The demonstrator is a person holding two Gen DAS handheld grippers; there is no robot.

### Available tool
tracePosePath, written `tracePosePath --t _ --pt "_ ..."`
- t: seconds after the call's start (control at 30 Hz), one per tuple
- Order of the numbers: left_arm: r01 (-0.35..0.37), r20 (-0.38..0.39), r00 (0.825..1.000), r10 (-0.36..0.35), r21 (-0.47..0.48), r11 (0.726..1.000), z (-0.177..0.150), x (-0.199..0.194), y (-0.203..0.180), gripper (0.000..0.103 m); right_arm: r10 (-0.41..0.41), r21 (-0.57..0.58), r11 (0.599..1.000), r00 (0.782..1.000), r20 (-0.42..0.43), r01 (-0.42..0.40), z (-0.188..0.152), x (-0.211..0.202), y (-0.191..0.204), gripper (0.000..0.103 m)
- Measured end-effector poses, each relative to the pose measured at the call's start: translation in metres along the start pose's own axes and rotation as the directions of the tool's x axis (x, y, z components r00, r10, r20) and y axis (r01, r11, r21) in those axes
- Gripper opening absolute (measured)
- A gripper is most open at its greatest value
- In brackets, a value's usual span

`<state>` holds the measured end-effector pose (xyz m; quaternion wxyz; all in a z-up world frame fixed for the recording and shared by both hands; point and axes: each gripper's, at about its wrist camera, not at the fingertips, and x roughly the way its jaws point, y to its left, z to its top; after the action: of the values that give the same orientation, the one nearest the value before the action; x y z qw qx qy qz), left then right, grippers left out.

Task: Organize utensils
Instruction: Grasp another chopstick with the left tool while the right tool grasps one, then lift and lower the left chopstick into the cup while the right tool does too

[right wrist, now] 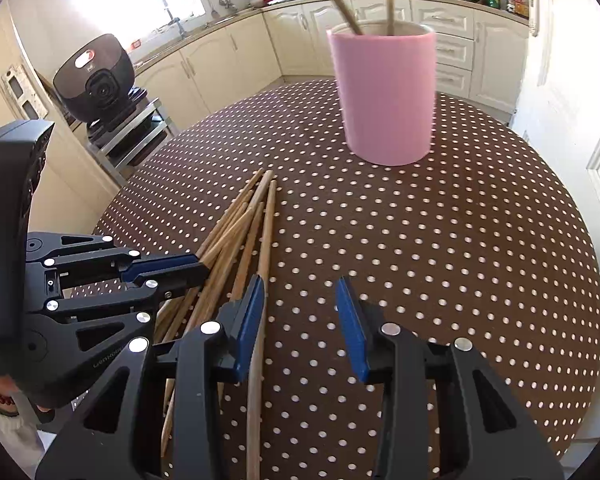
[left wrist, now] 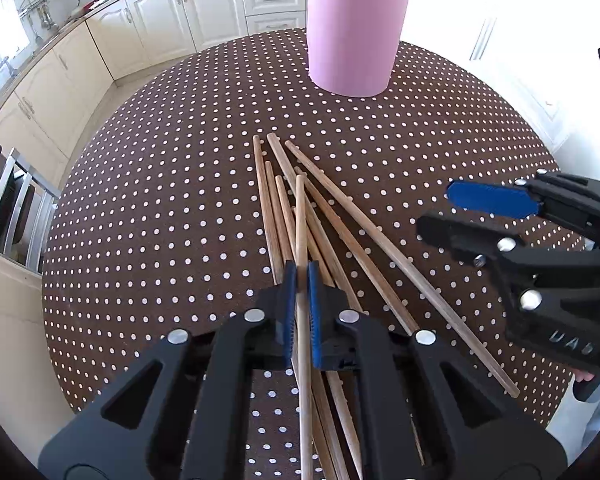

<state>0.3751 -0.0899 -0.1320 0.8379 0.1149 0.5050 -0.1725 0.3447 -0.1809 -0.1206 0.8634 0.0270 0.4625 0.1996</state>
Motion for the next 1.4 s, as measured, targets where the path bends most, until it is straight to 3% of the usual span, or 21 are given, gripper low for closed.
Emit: tracePosePath --t 0.43,0.6,0.73,0.8,1.13,1.4 --pt "0.002 0.051 0.999 0.0 -0.04 0.999 -0.01 -0.027 0.03 0.006 -0.099 -0.114 0.99 0.989 -0.105 0.087 0.023 0.036 0.03 0.034" --pt "-0.001 0.061 0.998 0.005 -0.054 0.999 -0.011 -0.032 0.038 0.006 -0.13 -0.135 0.984 0.985 -0.115 0.115 0.032 0.05 0.035 0.026" --pt "0.001 0.066 0.998 0.003 -0.06 0.998 -0.009 -0.031 0.047 0.006 -0.133 -0.138 0.983 0.984 -0.116 0.117 0.037 0.054 0.035 0.006" --pt "0.002 0.072 0.997 0.003 -0.068 0.998 -0.009 -0.035 0.05 0.006 -0.127 -0.128 0.985 0.986 -0.111 0.112 0.037 0.053 0.034 0.005" --pt "0.017 0.154 0.988 -0.005 -0.082 0.997 -0.008 -0.077 0.043 0.006 -0.042 -0.09 0.995 0.998 0.049 0.046 0.036 -0.019 0.029 0.004" --pt "0.026 0.253 0.967 -0.01 -0.063 0.998 -0.007 -0.132 0.032 0.006 -0.004 -0.102 0.994 0.977 0.215 0.027 0.034 -0.092 0.037 0.004"
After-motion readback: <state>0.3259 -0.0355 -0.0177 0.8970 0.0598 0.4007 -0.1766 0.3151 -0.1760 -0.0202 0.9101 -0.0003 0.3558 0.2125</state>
